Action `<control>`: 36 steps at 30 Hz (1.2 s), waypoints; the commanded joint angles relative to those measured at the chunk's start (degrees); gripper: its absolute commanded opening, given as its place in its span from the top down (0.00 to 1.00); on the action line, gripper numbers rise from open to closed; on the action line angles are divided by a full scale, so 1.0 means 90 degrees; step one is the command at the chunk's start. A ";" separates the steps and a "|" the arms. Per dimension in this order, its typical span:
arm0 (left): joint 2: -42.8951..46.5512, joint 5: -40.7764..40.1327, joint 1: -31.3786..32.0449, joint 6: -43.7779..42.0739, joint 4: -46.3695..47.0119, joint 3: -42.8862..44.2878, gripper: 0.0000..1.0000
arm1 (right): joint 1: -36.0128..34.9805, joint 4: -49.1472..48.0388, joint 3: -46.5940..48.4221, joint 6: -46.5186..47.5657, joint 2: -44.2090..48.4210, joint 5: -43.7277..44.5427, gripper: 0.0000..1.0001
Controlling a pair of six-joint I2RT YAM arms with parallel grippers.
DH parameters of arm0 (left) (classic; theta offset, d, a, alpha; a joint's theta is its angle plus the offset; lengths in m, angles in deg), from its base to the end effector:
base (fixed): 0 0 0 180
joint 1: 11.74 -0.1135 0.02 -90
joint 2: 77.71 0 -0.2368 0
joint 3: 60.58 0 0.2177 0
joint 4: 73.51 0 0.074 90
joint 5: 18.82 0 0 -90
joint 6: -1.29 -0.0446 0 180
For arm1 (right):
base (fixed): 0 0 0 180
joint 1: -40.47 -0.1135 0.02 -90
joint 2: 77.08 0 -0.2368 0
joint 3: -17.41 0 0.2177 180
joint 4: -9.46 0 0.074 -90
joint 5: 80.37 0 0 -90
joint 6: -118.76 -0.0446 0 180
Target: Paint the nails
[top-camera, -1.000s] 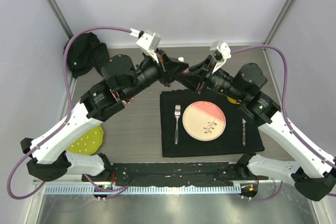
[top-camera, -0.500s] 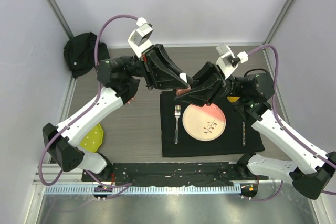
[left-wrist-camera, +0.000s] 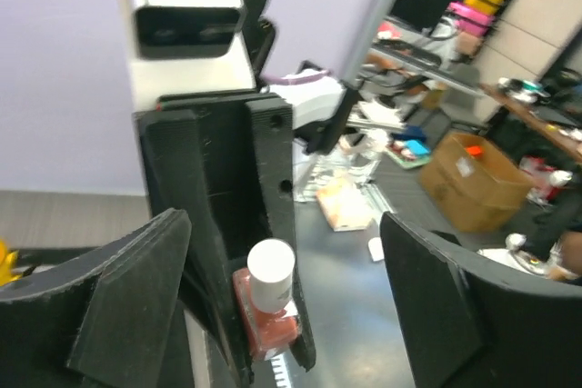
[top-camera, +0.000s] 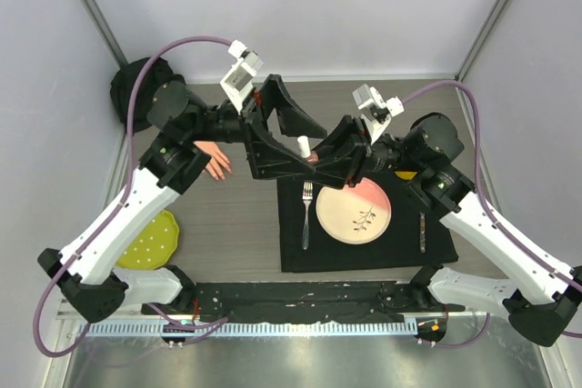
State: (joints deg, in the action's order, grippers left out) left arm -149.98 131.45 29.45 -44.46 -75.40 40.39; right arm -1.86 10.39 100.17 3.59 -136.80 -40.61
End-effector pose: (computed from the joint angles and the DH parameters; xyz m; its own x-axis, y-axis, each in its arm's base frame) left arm 0.1435 -0.1771 0.4869 -0.3917 -0.1170 -0.9126 0.8885 -0.3056 -0.3422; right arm 0.1218 0.1573 0.4418 -0.1553 0.2265 -0.9616 -0.9847 -0.1139 0.1322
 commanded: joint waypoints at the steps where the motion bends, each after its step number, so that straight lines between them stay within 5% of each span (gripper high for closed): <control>1: 0.0266 -0.1067 -0.0016 -0.1624 -0.2854 0.0188 0.01 | -0.0063 0.0423 0.0550 0.0813 0.0142 0.0464 0.99; 8: 0.1027 -0.3480 -0.0006 -0.1860 -0.3511 -0.0007 0.06 | -0.0073 0.1351 0.0833 0.1418 0.0054 0.1713 0.99; 14: 0.1448 -0.4225 0.0033 -0.1733 -0.3120 -0.0242 0.12 | -0.0082 0.1831 0.0873 0.1693 -0.0014 0.2710 0.98; 20: 0.1331 -0.5357 0.0441 -0.1635 -0.3013 -0.0125 0.36 | -0.0131 0.1889 0.0844 0.1839 -0.0034 0.3120 0.99; 28: 0.0794 -0.7524 0.1702 -0.2387 -0.3364 0.0519 0.39 | -0.0219 0.1987 0.0873 0.2005 -0.0083 0.3385 0.99; 36: 0.0638 -0.8112 0.1869 -0.2446 -0.3462 0.0705 0.43 | -0.0258 0.2016 0.0873 0.2064 -0.0083 0.3453 0.99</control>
State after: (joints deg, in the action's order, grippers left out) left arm -144.32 64.40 45.93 -65.18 -106.86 44.04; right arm -3.73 30.87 105.29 21.17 -137.85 -10.93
